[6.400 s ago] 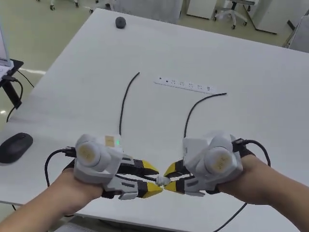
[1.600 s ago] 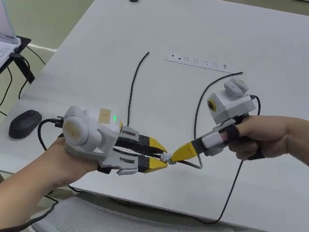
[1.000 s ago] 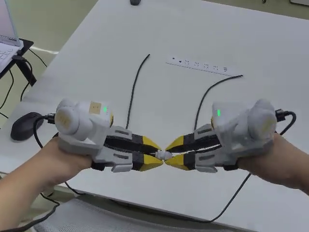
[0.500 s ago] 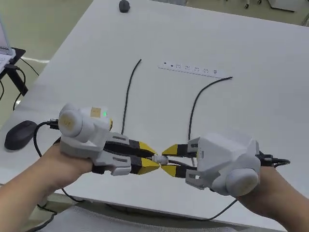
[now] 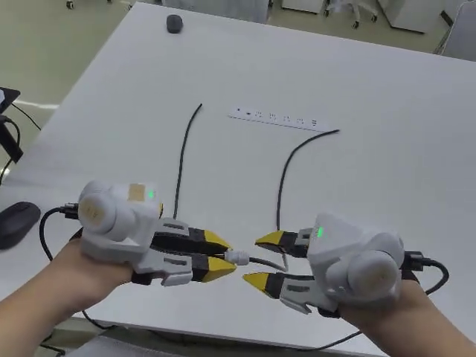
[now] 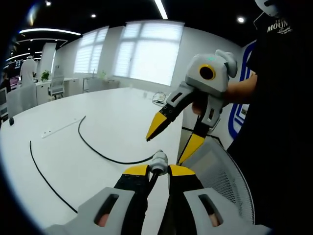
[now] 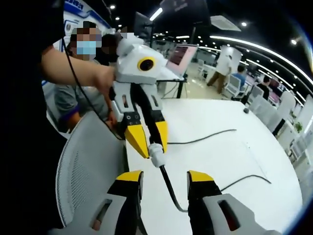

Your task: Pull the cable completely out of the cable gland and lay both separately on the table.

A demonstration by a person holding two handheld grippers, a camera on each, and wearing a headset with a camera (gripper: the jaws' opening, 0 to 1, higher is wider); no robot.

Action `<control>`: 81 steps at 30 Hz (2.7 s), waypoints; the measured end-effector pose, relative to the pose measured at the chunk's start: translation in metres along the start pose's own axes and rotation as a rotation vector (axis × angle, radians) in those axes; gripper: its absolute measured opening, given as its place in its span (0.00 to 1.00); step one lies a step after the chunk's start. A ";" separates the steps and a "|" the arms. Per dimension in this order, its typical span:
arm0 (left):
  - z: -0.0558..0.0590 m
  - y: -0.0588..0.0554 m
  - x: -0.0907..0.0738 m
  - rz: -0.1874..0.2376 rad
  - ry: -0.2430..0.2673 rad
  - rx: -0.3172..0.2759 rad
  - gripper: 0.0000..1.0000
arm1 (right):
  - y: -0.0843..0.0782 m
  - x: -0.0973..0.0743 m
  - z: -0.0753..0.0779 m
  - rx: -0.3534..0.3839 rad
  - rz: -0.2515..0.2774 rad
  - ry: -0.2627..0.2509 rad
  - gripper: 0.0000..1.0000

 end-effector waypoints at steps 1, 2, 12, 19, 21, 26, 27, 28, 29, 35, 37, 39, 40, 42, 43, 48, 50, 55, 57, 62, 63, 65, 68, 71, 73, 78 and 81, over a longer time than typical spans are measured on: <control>-0.001 -0.001 0.000 -0.001 0.002 0.007 0.15 | -0.002 0.000 -0.001 0.014 -0.003 0.000 0.31; -0.001 -0.002 0.000 -0.001 0.001 0.008 0.15 | -0.006 0.001 -0.001 0.026 -0.028 -0.013 0.29; -0.002 -0.002 0.004 -0.005 0.000 -0.024 0.15 | 0.001 0.012 -0.003 -0.058 -0.058 -0.055 0.15; -0.001 -0.001 0.004 -0.012 0.002 -0.018 0.15 | 0.001 0.014 -0.003 -0.109 -0.077 -0.059 0.02; 0.000 -0.001 0.005 -0.013 0.003 -0.015 0.15 | 0.001 0.013 -0.004 -0.120 -0.079 -0.058 0.01; 0.002 -0.003 0.008 -0.025 0.005 0.002 0.15 | -0.005 0.015 -0.006 -0.066 -0.076 -0.059 0.00; 0.002 -0.004 0.008 -0.024 0.006 0.004 0.15 | -0.005 0.015 -0.005 -0.074 -0.072 -0.062 0.00; 0.002 -0.004 0.008 -0.021 0.006 0.005 0.15 | -0.006 0.014 -0.005 -0.069 -0.067 -0.064 0.00; 0.002 -0.004 0.009 -0.018 0.005 0.010 0.15 | -0.007 0.014 -0.005 -0.065 -0.065 -0.064 0.00; 0.003 -0.005 0.011 -0.016 0.004 0.013 0.15 | -0.012 0.011 -0.002 -0.016 -0.051 -0.073 0.00; 0.002 -0.004 0.011 -0.019 0.004 0.009 0.15 | -0.014 0.011 -0.002 -0.004 -0.050 -0.080 0.00; 0.000 -0.003 0.011 -0.014 0.010 0.007 0.15 | -0.017 0.009 0.001 0.020 -0.051 -0.099 0.00; -0.001 -0.003 0.011 -0.013 0.011 0.003 0.15 | -0.019 0.008 0.002 0.046 -0.045 -0.106 0.00; -0.001 -0.002 0.011 -0.008 0.014 0.005 0.15 | -0.021 0.006 0.005 0.084 -0.035 -0.117 0.00; -0.001 -0.001 0.011 -0.009 0.014 0.005 0.15 | -0.023 0.005 0.007 0.101 -0.032 -0.122 0.00; -0.002 -0.001 0.011 -0.006 0.023 -0.004 0.15 | -0.034 0.003 0.011 0.187 -0.031 -0.146 0.00; -0.002 -0.002 0.010 -0.005 0.024 -0.004 0.15 | -0.039 0.001 0.014 0.221 -0.024 -0.157 0.00; -0.003 -0.001 0.009 -0.004 0.030 -0.010 0.15 | -0.053 -0.002 0.018 0.327 -0.014 -0.184 0.00; -0.003 -0.001 0.009 -0.006 0.032 -0.016 0.15 | -0.059 -0.003 0.021 0.379 0.002 -0.198 0.00; -0.001 0.000 0.010 -0.006 0.034 -0.016 0.15 | -0.079 -0.005 0.024 0.490 0.020 -0.237 0.00; 0.000 0.000 0.010 -0.008 0.031 -0.022 0.15 | -0.082 -0.005 0.024 0.504 0.020 -0.235 0.00; 0.001 -0.001 0.012 -0.014 0.032 -0.019 0.15 | -0.090 -0.004 0.024 0.515 0.008 -0.252 0.00; 0.003 -0.002 0.013 -0.020 0.027 -0.020 0.15 | -0.101 -0.005 0.024 0.597 0.025 -0.268 0.00; 0.004 -0.002 0.015 -0.022 0.023 -0.018 0.15 | -0.108 -0.007 0.026 0.648 0.028 -0.278 0.00; 0.004 -0.002 0.016 -0.025 0.024 -0.015 0.15 | -0.108 -0.007 0.026 0.651 0.034 -0.281 0.00; 0.002 0.000 0.016 -0.020 0.036 -0.019 0.15 | -0.104 -0.011 0.024 0.600 0.052 -0.283 0.00; 0.000 0.001 0.013 -0.018 0.045 -0.021 0.15 | -0.100 -0.015 0.023 0.584 0.066 -0.283 0.01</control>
Point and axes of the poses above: the centre of the closed fingertips' face, and the gripper's own axes: x roughly forward along the fingers, z roughly to its right, y roughly out of its top, the point moved 6 cm from there along -x, roughly backward along the fingers, and after that the axes turned 10 degrees about y, right-handed, at the moved point
